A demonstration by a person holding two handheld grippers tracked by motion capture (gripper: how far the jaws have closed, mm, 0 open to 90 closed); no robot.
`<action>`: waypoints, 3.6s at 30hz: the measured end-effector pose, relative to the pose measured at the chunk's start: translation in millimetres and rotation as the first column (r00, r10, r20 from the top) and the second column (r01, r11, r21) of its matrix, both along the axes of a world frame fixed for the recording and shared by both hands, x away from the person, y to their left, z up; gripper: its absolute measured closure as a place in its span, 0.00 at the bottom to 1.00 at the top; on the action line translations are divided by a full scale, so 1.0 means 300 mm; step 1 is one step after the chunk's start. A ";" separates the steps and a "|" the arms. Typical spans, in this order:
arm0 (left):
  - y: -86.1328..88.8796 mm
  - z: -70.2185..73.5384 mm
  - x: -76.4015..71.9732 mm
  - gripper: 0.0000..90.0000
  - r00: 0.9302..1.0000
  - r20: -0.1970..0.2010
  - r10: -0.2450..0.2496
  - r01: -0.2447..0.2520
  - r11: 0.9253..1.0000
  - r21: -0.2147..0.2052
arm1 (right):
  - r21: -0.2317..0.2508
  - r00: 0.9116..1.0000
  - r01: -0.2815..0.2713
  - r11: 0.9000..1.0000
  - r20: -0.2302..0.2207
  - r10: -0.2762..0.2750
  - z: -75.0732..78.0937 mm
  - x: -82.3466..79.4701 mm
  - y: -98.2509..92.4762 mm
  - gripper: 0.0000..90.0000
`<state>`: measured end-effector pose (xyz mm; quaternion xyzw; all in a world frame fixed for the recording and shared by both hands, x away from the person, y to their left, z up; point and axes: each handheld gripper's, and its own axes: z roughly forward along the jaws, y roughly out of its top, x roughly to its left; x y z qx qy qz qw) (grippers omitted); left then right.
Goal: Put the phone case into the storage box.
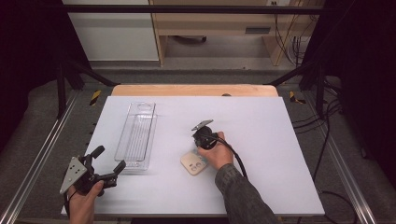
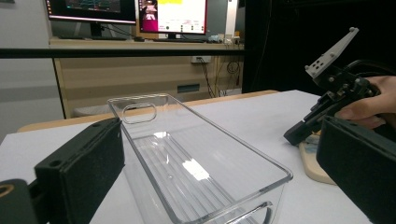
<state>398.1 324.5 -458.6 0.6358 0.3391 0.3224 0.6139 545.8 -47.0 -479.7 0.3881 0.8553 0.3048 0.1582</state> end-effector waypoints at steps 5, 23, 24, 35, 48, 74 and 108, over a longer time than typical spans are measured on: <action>0.000 -0.001 0.000 0.01 1.000 -0.001 -0.002 0.002 1.000 0.005 | 0.011 1.000 0.017 1.000 -0.009 -0.017 -0.002 -0.037 -0.039 1.00; -0.007 0.000 0.000 0.01 1.000 0.001 -0.003 0.003 1.000 0.021 | 0.271 0.978 0.064 0.960 0.174 -0.114 0.064 -0.147 -0.181 0.94; -0.006 0.000 -0.001 0.01 1.000 0.001 -0.002 0.002 1.000 0.021 | 0.271 0.978 0.064 0.960 0.174 -0.114 0.064 -0.147 -0.181 0.94; -0.007 -0.002 -0.006 0.01 1.000 -0.001 0.010 -0.010 1.000 0.029 | 0.390 0.941 0.068 0.918 0.282 -0.189 0.118 -0.224 -0.293 0.55; -0.007 -0.003 -0.007 0.01 1.000 -0.004 0.006 -0.006 1.000 0.031 | 0.464 0.914 0.088 0.881 0.313 -0.256 0.147 -0.293 -0.424 0.08; 0.000 0.003 -0.021 0.02 1.000 0.014 0.021 -0.021 0.999 0.030 | 0.427 0.804 0.130 0.895 0.483 -0.347 0.119 -0.414 -0.619 0.07; -0.281 0.136 -0.018 0.05 0.974 -0.158 -0.161 0.190 0.963 0.189 | 0.424 0.785 0.113 0.899 0.517 -0.343 0.036 -0.483 -0.657 0.03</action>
